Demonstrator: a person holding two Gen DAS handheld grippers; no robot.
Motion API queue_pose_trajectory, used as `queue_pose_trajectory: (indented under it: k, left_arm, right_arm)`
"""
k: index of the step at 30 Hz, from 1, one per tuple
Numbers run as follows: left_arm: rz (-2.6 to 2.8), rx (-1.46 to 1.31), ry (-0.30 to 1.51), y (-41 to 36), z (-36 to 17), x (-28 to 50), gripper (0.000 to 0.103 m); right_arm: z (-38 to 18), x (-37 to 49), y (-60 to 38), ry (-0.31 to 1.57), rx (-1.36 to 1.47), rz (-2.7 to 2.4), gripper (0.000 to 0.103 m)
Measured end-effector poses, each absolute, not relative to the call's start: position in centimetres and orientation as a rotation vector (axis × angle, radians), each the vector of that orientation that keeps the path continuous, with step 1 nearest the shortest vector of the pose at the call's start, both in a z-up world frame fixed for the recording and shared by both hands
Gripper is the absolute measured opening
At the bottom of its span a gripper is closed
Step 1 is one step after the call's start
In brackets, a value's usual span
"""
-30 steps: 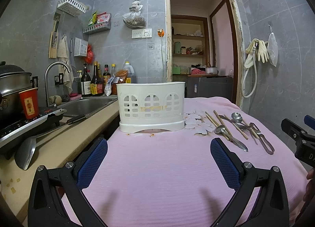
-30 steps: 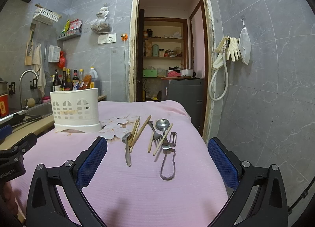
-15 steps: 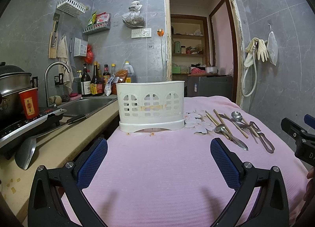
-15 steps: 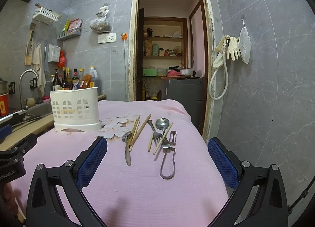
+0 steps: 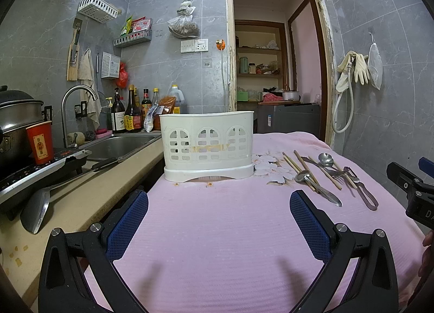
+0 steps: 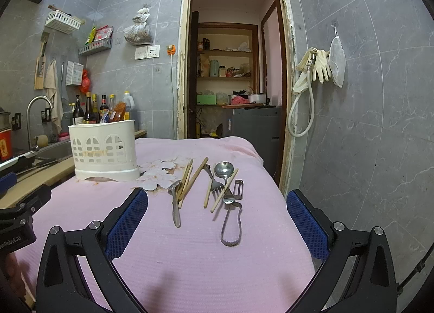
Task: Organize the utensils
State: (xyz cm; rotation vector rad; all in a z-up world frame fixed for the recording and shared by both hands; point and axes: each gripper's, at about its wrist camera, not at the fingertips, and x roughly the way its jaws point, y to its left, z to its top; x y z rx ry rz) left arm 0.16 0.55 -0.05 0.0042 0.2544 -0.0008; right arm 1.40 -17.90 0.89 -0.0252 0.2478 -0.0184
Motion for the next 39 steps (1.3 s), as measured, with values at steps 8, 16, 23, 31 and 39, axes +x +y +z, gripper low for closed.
queue_pose_trajectory:
  k: [8, 16, 23, 31, 39]
  left_arm:
    - [0.000, 0.005, 0.255, 0.25, -0.12, 0.08, 0.102]
    - [-0.001, 0.006, 0.257, 0.24, -0.15, 0.10, 0.102]
    - [-0.001, 0.006, 0.258, 0.30, -0.20, 0.12, 0.102]
    - [-0.009, 0.010, 0.267, -0.04, -1.03, 0.27, 0.102]
    - [-0.014, 0.009, 0.268, -0.21, -0.58, 0.55, 0.102]
  right_arm:
    - [0.84, 1.42, -17.83, 0.249, -0.025, -0.018, 0.103]
    - [0.86, 1.48, -17.81, 0.250, -0.025, -0.018, 0.103]
    - [0.89, 1.58, -17.92, 0.251, -0.024, -0.018, 0.103]
    - [0.71, 1.58, -17.67, 0.251, -0.023, -0.017, 0.103]
    - [0.71, 1.66, -17.77, 0.252, -0.022, -0.018, 0.103]
